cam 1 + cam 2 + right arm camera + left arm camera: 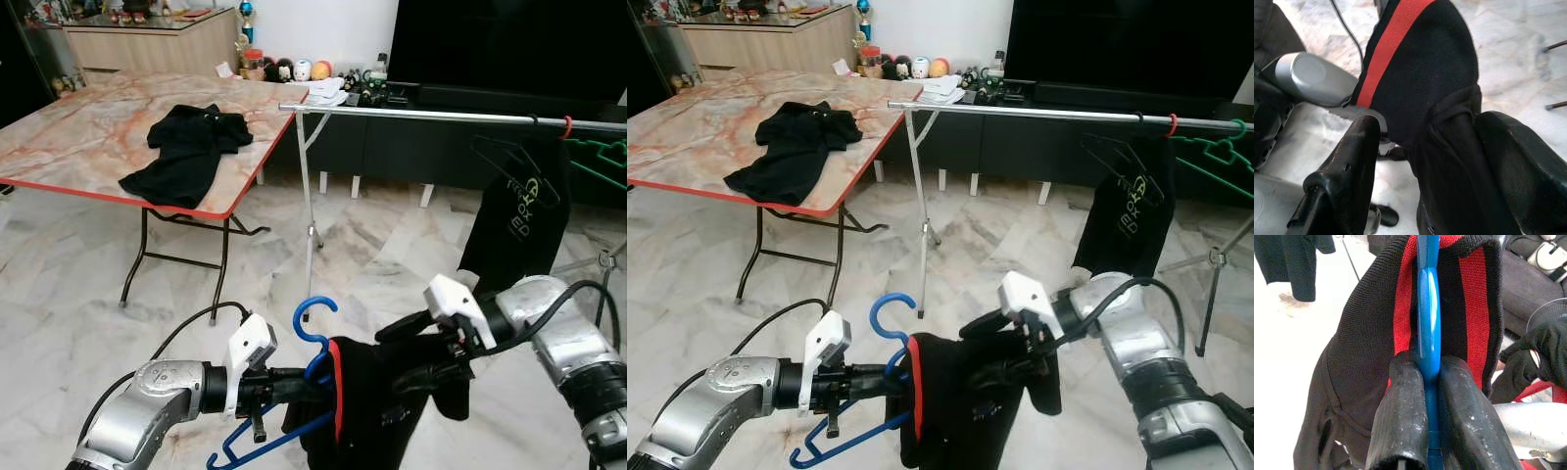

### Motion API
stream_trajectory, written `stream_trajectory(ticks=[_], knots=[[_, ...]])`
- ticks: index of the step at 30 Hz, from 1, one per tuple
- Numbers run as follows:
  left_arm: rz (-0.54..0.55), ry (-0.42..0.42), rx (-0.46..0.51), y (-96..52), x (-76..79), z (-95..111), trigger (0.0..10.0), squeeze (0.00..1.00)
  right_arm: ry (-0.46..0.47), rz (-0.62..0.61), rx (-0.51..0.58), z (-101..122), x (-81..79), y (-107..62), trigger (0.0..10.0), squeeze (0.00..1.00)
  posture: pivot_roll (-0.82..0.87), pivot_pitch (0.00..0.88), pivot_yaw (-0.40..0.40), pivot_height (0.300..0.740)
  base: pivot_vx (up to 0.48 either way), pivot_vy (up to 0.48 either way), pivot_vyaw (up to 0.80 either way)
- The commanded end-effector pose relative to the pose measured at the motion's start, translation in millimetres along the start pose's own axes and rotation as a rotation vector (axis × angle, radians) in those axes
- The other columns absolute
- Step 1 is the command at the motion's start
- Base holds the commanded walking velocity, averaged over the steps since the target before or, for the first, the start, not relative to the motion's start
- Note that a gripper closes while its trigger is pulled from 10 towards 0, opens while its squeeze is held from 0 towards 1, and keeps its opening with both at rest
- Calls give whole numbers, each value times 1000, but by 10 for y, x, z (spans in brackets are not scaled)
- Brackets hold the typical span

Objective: Hang hanger

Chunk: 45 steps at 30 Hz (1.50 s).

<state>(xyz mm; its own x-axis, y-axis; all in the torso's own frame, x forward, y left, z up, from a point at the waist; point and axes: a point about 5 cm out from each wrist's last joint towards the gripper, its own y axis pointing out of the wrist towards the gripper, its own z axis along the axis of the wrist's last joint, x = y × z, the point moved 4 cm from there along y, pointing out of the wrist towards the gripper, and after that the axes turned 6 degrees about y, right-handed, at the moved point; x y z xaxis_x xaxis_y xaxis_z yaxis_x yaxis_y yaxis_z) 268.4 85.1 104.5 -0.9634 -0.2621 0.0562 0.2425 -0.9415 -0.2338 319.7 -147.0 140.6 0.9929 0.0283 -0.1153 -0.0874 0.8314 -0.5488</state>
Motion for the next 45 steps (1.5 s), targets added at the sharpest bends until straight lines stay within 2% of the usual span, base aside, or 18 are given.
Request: stream_trajectory(ticks=[1,7,13,19,20,21,22,35,45], knots=[[-26,89,28,23,0,211,10000,0,-28,25,-13,22,-2,47,10000,0,16,0,-20,740,0,0,0],[-36,102,32,36,21,253,10000,0,-38,39,-1,36,16,115,10000,0,22,0,-23,740,0,0,0],[-35,102,29,40,26,253,10000,0,-76,-24,25,96,128,132,10000,0,24,0,-24,740,0,0,0],[-35,104,31,57,26,260,10000,0,-60,52,-3,17,39,185,10000,0,24,0,-26,740,0,0,0],[-35,105,31,57,26,261,10000,0,-59,58,-4,8,31,193,4706,0,24,0,-26,740,0,0,0],[-35,105,31,56,26,261,10000,0,-56,59,-3,4,33,198,3176,0,24,0,-26,740,0,0,0],[-35,106,29,55,24,262,10000,0,-46,54,-7,-7,47,206,0,0,25,0,-26,740,0,0,0],[-45,129,19,67,9,287,10000,0,-27,106,0,-24,-12,328,0,0,39,15,-36,740,0,0,0],[-116,213,-52,75,4,295,10000,0,-20,140,-56,-104,-69,335,0,0,32,25,-36,740,0,0,0]])
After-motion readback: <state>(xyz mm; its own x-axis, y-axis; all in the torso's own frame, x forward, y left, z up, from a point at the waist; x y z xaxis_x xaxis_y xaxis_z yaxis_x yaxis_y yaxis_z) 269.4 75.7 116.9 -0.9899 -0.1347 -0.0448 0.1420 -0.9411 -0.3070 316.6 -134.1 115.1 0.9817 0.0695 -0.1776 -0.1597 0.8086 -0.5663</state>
